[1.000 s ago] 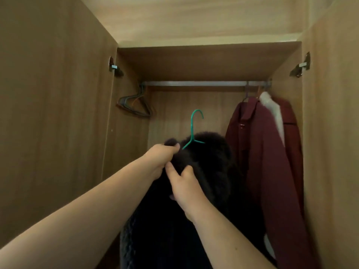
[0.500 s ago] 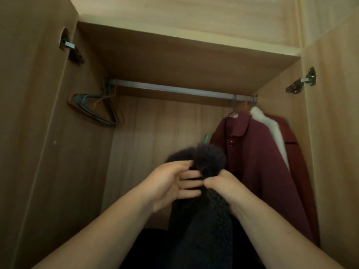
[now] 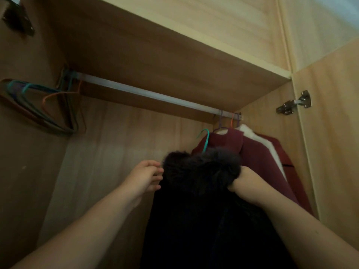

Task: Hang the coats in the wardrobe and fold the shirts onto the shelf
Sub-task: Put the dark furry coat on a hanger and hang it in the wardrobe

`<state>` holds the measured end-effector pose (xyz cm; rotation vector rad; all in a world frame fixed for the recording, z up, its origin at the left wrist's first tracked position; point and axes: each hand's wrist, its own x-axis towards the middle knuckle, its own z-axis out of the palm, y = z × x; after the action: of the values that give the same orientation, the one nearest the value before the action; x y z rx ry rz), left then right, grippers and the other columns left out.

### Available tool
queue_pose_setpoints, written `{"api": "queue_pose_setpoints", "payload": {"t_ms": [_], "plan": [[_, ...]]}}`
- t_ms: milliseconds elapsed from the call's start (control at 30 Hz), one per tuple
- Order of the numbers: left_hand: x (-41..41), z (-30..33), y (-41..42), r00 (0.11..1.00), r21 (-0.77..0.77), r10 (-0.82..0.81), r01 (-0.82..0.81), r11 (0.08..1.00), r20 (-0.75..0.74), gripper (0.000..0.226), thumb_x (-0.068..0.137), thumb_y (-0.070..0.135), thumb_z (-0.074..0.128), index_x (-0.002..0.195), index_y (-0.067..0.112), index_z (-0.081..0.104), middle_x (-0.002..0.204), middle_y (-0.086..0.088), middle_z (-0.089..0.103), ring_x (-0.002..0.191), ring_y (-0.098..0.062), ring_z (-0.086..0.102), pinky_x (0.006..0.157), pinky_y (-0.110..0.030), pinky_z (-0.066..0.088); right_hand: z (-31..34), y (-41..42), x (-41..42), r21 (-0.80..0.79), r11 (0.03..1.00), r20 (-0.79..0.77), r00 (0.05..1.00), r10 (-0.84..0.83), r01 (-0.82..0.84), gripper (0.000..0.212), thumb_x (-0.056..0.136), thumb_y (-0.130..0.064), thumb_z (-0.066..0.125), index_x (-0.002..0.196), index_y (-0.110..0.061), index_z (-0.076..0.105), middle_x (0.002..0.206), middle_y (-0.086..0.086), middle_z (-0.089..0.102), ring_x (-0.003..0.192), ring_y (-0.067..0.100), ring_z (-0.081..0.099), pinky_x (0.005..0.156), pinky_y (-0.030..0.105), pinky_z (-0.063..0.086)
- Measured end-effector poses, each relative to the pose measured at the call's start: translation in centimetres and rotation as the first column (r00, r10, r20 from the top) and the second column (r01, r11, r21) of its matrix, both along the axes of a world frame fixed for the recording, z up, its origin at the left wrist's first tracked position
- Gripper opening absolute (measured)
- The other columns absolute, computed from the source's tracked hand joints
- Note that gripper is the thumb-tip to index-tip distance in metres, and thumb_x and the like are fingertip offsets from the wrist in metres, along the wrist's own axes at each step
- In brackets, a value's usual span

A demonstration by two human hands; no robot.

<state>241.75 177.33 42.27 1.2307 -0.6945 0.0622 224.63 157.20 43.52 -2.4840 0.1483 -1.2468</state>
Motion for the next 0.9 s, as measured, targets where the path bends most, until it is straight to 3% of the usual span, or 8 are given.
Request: {"api": "queue_pose_setpoints", "payload": {"t_ms": [233,400,467,567,633,733,900], "plan": [[2.4,4.4,-3.3,0.982,-0.052,0.041,-0.032,0.998,0.182,0.014,0.095,0.003,0.053,0.105,0.013,0.055,0.104,-0.010,0.060,0.088,-0.019,0.058,0.067,-0.033,0.049,4.5,-4.2,2.2,-0.015,0.995,0.144,0.985,-0.099,0.102,0.036,0.081,0.002,0.064,0.058,-0.022,0.051,0.065,-0.003,0.055,0.071,0.012,0.050,0.052,0.023,0.033],[3.4,7.5,-4.3,0.929,-0.086,0.167,-0.147,0.985,0.329,0.014,0.095,0.005,0.052,0.102,0.015,0.058,0.111,-0.015,0.061,0.093,-0.023,0.058,0.070,-0.035,0.049,8.3,-7.0,2.7,-0.021,0.998,0.262,0.964,-0.049,0.057,0.038,0.081,0.004,0.063,0.074,-0.031,0.050,0.092,-0.002,0.061,0.096,0.018,0.055,0.076,0.023,0.038],[3.7,8.8,-4.4,0.901,-0.097,0.216,-0.193,0.976,0.376,0.017,0.095,0.004,0.051,0.103,0.016,0.058,0.113,-0.014,0.061,0.099,-0.025,0.059,0.072,-0.036,0.051,10.0,-7.8,3.3,-0.038,0.996,0.277,0.959,-0.063,0.076,0.027,0.081,0.003,0.063,0.090,-0.022,0.061,0.098,0.005,0.062,0.099,0.020,0.057,0.075,0.022,0.037],[4.1,10.3,-4.8,0.868,-0.144,0.277,-0.238,0.961,0.413,0.018,0.095,0.004,0.051,0.104,0.017,0.059,0.112,-0.012,0.061,0.100,-0.026,0.060,0.074,-0.038,0.052,12.5,-9.3,5.1,-0.069,0.976,0.222,0.957,-0.187,0.206,0.021,0.087,-0.008,0.060,0.106,-0.004,0.069,0.109,0.018,0.069,0.106,0.029,0.062,0.084,0.033,0.047],[4.5,10.5,-5.2,0.853,-0.164,0.303,-0.257,0.952,0.424,0.020,0.094,0.002,0.050,0.107,0.014,0.059,0.111,-0.013,0.061,0.093,-0.024,0.057,0.072,-0.035,0.050,13.7,-10.0,6.4,0.006,0.984,0.179,0.968,-0.174,0.175,0.025,0.085,-0.009,0.059,0.109,-0.004,0.067,0.108,0.017,0.068,0.094,0.023,0.061,0.081,0.035,0.051],[5.3,10.3,-5.9,0.839,-0.161,0.334,-0.293,0.942,0.429,0.021,0.094,0.000,0.049,0.108,0.013,0.059,0.107,-0.011,0.060,0.087,-0.023,0.056,0.070,-0.033,0.050,15.2,-10.7,8.4,0.041,0.986,0.149,0.975,-0.166,0.161,0.022,0.087,-0.009,0.058,0.109,-0.005,0.064,0.095,0.009,0.060,0.084,0.019,0.053,0.071,0.029,0.044],[7.2,9.7,-6.2,0.823,-0.130,0.368,-0.347,0.929,0.433,0.022,0.091,-0.001,0.050,0.105,0.014,0.059,0.106,-0.007,0.060,0.087,-0.020,0.057,0.068,-0.032,0.049,16.7,-12.1,12.6,-0.043,0.990,0.185,0.975,-0.124,0.134,0.022,0.085,-0.009,0.060,0.104,-0.001,0.069,0.105,0.014,0.070,0.103,0.029,0.064,0.085,0.033,0.050]]}}
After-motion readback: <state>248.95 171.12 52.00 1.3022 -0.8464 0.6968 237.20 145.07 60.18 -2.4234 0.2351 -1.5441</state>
